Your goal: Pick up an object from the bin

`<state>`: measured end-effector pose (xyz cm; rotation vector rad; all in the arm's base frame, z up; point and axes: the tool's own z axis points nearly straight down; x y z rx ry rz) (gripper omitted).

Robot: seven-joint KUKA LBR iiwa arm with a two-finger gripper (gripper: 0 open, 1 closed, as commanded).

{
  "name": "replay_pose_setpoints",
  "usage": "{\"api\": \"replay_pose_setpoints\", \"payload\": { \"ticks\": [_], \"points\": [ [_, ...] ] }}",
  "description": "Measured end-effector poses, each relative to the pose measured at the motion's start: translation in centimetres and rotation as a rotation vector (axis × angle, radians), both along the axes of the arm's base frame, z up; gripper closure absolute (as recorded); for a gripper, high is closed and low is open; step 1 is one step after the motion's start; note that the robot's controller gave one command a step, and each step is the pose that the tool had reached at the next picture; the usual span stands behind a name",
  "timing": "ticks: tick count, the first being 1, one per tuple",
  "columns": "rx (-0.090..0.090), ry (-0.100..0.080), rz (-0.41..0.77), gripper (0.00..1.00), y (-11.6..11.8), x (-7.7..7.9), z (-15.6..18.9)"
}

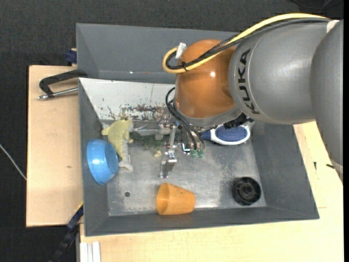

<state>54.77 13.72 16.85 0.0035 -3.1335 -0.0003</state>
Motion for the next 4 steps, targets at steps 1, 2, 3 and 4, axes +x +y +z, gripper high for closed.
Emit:
{"api": "replay_pose_setpoints", "payload": {
  "ticks": [1, 2, 3, 4],
  "points": [
    [-0.001, -0.011, 0.133, 0.0, -6.5, 4.8, -5.0],
    [0.0, -0.01, -0.169, 0.0, -8.8, 5.4, -9.3],
    [-0.001, -0.015, -0.175, 0.0, -4.9, 5.0, -9.5],
    [0.003, -0.018, -0.176, 1.0, -4.9, 5.1, -9.3]
  ]
}}
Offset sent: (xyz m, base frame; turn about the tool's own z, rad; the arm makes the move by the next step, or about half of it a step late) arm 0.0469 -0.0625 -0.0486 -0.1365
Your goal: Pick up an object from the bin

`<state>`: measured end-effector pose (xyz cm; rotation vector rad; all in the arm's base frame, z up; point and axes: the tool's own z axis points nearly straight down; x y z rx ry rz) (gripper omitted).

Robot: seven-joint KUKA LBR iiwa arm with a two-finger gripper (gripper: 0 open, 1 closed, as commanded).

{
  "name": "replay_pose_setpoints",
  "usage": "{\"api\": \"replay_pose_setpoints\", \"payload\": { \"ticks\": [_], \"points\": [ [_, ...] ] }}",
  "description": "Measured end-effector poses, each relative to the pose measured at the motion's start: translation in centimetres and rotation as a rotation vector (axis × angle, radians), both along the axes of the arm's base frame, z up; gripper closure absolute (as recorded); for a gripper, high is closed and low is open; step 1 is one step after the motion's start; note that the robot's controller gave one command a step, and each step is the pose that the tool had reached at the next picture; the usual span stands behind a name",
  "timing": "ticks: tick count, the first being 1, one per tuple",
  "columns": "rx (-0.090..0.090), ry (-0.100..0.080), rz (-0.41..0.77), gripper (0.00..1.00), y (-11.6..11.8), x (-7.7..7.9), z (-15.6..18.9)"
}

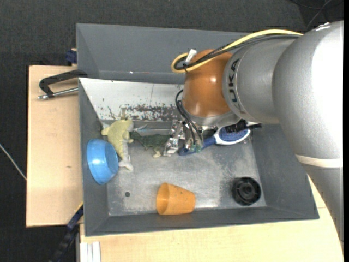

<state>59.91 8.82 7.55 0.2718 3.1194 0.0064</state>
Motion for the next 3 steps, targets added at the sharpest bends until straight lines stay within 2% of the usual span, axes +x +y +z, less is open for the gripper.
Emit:
{"api": "replay_pose_setpoints", "payload": {
  "ticks": [1, 2, 3],
  "points": [
    [-0.003, 0.011, 0.005, 1.0, -1.7, -1.6, 1.8],
    [-0.006, 0.002, 0.35, 1.0, -3.3, -0.6, 4.5],
    [-0.006, -0.006, 0.359, 1.0, -3.1, 0.0, 18.9]
  ]
}}
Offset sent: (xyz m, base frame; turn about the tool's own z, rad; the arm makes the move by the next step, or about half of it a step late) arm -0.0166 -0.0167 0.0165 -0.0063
